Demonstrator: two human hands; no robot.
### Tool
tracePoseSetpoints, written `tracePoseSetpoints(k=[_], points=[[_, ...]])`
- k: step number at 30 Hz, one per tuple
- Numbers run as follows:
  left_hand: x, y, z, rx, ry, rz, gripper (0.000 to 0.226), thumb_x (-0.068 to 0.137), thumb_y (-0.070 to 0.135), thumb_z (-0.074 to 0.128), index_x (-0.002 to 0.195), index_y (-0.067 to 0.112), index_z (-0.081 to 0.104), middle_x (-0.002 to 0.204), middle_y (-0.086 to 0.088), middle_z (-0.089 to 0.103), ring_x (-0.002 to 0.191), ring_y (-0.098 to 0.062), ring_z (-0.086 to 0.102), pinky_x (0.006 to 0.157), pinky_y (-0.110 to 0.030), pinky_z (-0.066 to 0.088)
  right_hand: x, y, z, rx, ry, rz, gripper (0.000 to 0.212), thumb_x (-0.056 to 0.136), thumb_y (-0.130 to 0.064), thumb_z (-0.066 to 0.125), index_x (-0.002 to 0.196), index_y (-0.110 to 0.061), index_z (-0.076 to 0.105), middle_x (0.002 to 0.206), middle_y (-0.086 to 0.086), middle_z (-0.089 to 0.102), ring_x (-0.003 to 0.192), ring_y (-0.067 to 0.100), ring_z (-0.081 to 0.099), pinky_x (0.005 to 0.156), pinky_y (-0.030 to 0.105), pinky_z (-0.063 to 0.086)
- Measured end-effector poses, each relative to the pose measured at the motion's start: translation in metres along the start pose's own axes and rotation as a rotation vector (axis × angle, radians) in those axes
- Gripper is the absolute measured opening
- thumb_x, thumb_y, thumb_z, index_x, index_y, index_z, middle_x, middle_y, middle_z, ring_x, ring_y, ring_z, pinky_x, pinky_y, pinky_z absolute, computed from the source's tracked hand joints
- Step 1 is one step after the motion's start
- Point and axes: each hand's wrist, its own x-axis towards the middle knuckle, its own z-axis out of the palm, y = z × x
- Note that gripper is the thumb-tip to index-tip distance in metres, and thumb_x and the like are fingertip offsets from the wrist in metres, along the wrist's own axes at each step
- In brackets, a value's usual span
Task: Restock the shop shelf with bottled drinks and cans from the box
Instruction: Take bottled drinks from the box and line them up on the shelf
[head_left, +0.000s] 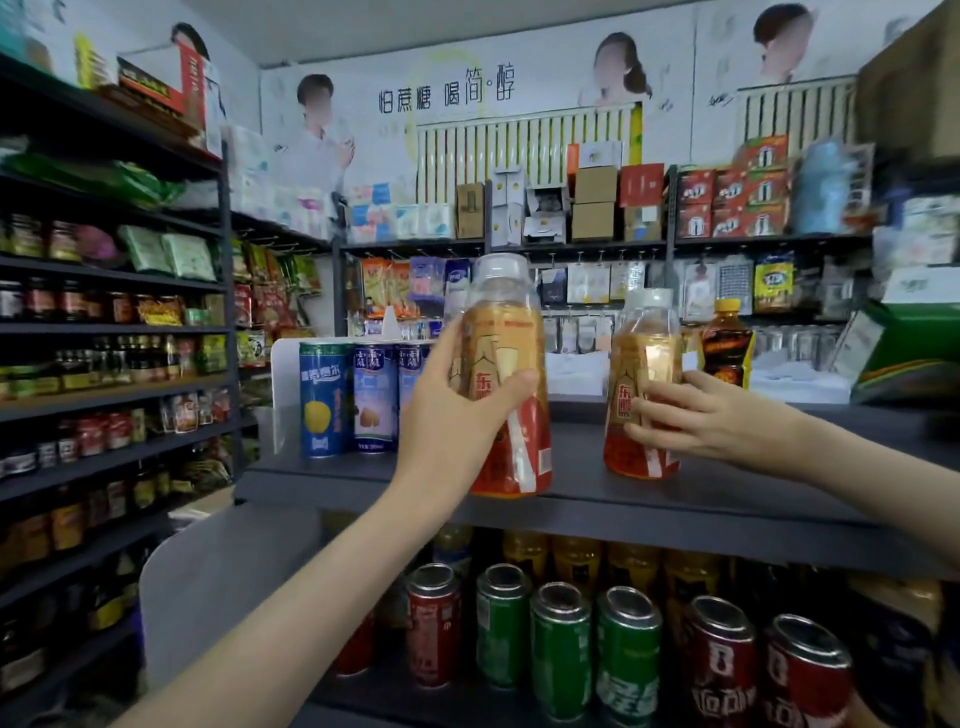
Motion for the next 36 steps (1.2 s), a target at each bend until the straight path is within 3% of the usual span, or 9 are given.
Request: tracePoseSetpoints(k=[3, 7, 9, 12, 16, 20, 23, 27, 36], points=[[0.001, -0.006, 0.017, 0.060, -0.051, 0.048, 0.079, 0.076, 0.043, 0.077, 0.142, 0.044, 0.033, 0.116, 0.029, 0.045, 0.111, -0.001, 0.051, 0.092, -0.027, 0.045, -0.001, -0.003, -0.008, 0.151, -0.031, 0.157, 0.097, 0.045, -0.003, 0.085, 0.133, -0.014, 0.045, 0.128, 0.014, 0.058, 0.118, 0.030, 0.041, 0.079, 0.045, 0.055], [0.005, -0.013, 0.041, 0.111, -0.116, 0.075, 0.081, 0.076, 0.047, 0.074, 0.143, 0.042, 0.029, 0.108, 0.036, 0.041, 0.104, 0.002, 0.048, 0.088, -0.021, 0.042, 0.021, -0.032, -0.043, 0.750, 0.187, 0.600, 0.053, 0.085, -0.020, 0.065, 0.134, -0.019, 0.045, 0.119, -0.002, 0.058, 0.108, 0.014, 0.053, 0.088, 0.034, 0.051], [0.009, -0.019, 0.048, 0.126, -0.119, 0.077, 0.081, 0.077, 0.048, 0.073, 0.144, 0.043, 0.027, 0.116, 0.033, 0.045, 0.106, 0.004, 0.047, 0.095, -0.026, 0.042, 0.040, -0.051, -0.057, 1.259, 0.178, 0.795, 0.069, 0.088, -0.034, 0.062, 0.144, -0.031, 0.023, 0.122, -0.018, 0.051, 0.108, -0.002, 0.055, 0.091, 0.020, 0.048], [0.014, -0.029, 0.048, 0.062, -0.229, 0.070, 0.069, 0.089, 0.041, 0.062, 0.146, 0.045, 0.023, 0.113, 0.032, 0.049, 0.106, 0.006, 0.053, 0.096, -0.023, 0.044, 0.063, -0.061, -0.049, 1.521, 0.207, 0.921, 0.097, 0.083, -0.028, 0.070, 0.146, -0.034, -0.003, 0.122, -0.027, 0.041, 0.106, -0.020, 0.048, 0.086, 0.004, 0.044], [0.022, -0.041, 0.027, 0.313, -0.312, 0.219, 0.050, 0.100, 0.030, 0.045, 0.147, 0.031, 0.032, 0.120, 0.016, 0.053, 0.107, 0.000, 0.054, 0.085, 0.000, 0.036, 0.083, -0.055, -0.033, 1.556, 0.171, 1.012, 0.108, 0.082, -0.012, 0.073, 0.146, -0.034, -0.011, 0.113, -0.020, 0.051, 0.091, -0.014, 0.058, 0.085, 0.012, 0.048], [0.047, -0.053, -0.010, 0.707, -0.099, 0.691, 0.047, 0.093, 0.013, 0.058, 0.138, 0.017, 0.049, 0.147, -0.005, 0.043, 0.138, -0.016, 0.031, 0.115, -0.032, 0.023, 0.107, -0.056, -0.018, 1.453, 0.071, 1.071, 0.112, 0.087, -0.014, 0.067, 0.144, -0.037, -0.027, 0.147, 0.004, 0.036, 0.116, 0.011, 0.053, 0.105, 0.029, 0.034], [0.070, -0.067, -0.037, 0.962, -0.229, 0.761, 0.083, 0.086, 0.038, 0.065, 0.153, 0.026, 0.018, 0.161, -0.009, 0.000, 0.147, -0.030, -0.005, 0.117, -0.048, 0.003, 0.127, -0.061, -0.009, 1.239, 0.062, 1.050, 0.118, 0.086, -0.016, 0.068, 0.137, -0.046, -0.034, 0.159, 0.010, -0.011, 0.140, 0.025, 0.027, 0.105, 0.026, 0.030], [0.087, -0.080, -0.058, 1.237, -0.425, 0.695, 0.114, 0.078, 0.066, 0.059, 0.139, 0.041, -0.035, 0.143, 0.001, -0.050, 0.133, -0.024, -0.044, 0.109, -0.045, -0.025, 0.152, -0.062, 0.009, 1.163, -0.080, 1.090, 0.124, 0.081, -0.013, 0.074, 0.135, -0.052, -0.031, 0.153, 0.014, -0.030, 0.144, 0.042, -0.001, 0.112, 0.049, 0.025], [0.102, -0.094, -0.064, 1.131, -0.515, 0.713, 0.114, 0.076, 0.071, 0.055, 0.131, 0.045, -0.042, 0.138, 0.010, -0.055, 0.129, -0.014, -0.049, 0.108, -0.039, -0.026, 0.179, -0.053, 0.054, 1.089, -0.106, 1.198, 0.119, 0.085, 0.005, 0.061, 0.133, -0.053, -0.031, 0.150, 0.012, -0.037, 0.140, 0.052, 0.006, 0.100, 0.050, 0.036]])
